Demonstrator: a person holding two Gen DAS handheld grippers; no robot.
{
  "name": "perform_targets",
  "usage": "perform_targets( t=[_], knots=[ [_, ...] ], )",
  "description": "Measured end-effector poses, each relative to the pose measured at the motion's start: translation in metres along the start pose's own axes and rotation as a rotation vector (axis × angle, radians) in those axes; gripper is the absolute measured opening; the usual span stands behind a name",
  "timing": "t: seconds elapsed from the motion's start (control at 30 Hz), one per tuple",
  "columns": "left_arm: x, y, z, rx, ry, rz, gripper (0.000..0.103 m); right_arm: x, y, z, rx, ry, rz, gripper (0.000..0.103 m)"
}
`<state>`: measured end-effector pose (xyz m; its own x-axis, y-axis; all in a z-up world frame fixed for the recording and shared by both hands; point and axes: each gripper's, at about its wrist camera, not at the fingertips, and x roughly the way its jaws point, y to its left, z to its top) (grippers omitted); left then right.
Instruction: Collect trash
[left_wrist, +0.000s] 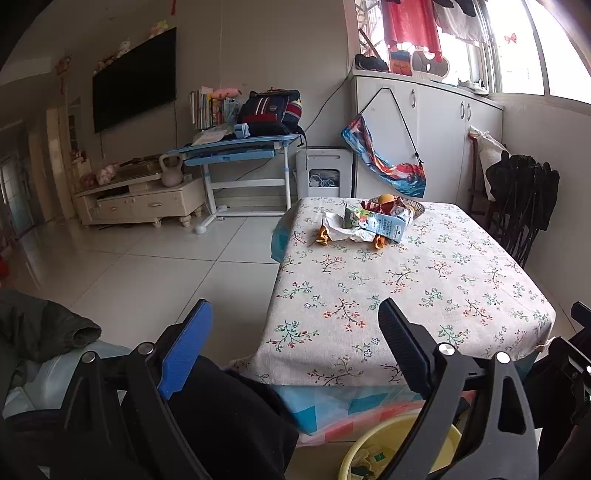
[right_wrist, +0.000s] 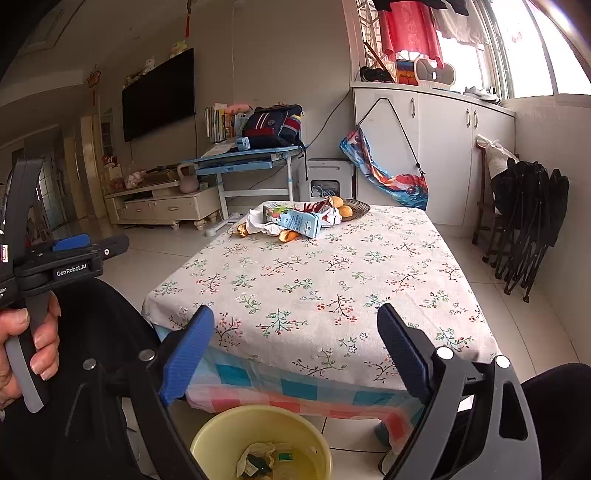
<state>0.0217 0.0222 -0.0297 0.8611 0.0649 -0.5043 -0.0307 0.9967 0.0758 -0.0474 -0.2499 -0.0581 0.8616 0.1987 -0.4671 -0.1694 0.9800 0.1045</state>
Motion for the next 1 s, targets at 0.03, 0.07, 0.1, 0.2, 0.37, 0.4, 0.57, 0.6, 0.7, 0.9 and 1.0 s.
perform_targets(
  t=[0.03,0.07,0.1,0.2,0.37,0.4,0.57,0.6,0.7,0.9,1.0],
  knots=[
    [-0.0004,0.0000,-0.0005,0.000,-0.002,0.001,0.088,-0.0006,0.0003,-0.0007,0.001,-0.001,-0.001,0.087],
    [-0.0008,0.0002,-0.0008,0.000,-0.004,0.002,0.088,-0.0008,0.0001,-0.0006,0.002,-0.002,-0.002,0.087],
    [-0.0013,-0.0002,-0.0012,0.001,-0.006,0.002,0.088,-0.0012,0.0006,-0.0008,0.004,-0.003,-0.002,0.087],
    [-0.0021,0.0002,-0.0019,0.002,-0.008,0.002,0.088,-0.0019,0.0004,-0.0004,0.005,-0.006,-0.004,0.087],
    [-0.0023,0.0000,-0.0015,0.002,-0.008,0.003,0.089,-0.0019,0.0010,-0.0003,0.003,-0.006,-0.003,0.087],
    [-0.0023,0.0001,-0.0014,0.002,-0.008,0.003,0.089,-0.0018,0.0011,-0.0003,0.003,-0.006,-0.003,0.087],
    [-0.0038,0.0008,-0.0008,0.006,-0.011,0.005,0.089,-0.0015,0.0014,-0.0003,0.003,-0.005,-0.004,0.087],
    [-0.0038,0.0008,-0.0008,0.005,-0.011,0.005,0.089,-0.0017,0.0014,-0.0003,0.003,-0.005,-0.004,0.087],
    [-0.0039,0.0007,-0.0008,0.004,-0.010,0.005,0.090,-0.0015,0.0015,-0.0002,0.004,-0.006,-0.003,0.087],
    [-0.0039,0.0007,-0.0007,0.006,-0.010,0.005,0.090,-0.0011,0.0020,-0.0002,0.003,-0.004,-0.003,0.087],
    [-0.0040,0.0007,-0.0004,0.006,-0.011,0.005,0.090,-0.0008,0.0017,0.0001,0.002,-0.003,-0.002,0.087]
  ],
)
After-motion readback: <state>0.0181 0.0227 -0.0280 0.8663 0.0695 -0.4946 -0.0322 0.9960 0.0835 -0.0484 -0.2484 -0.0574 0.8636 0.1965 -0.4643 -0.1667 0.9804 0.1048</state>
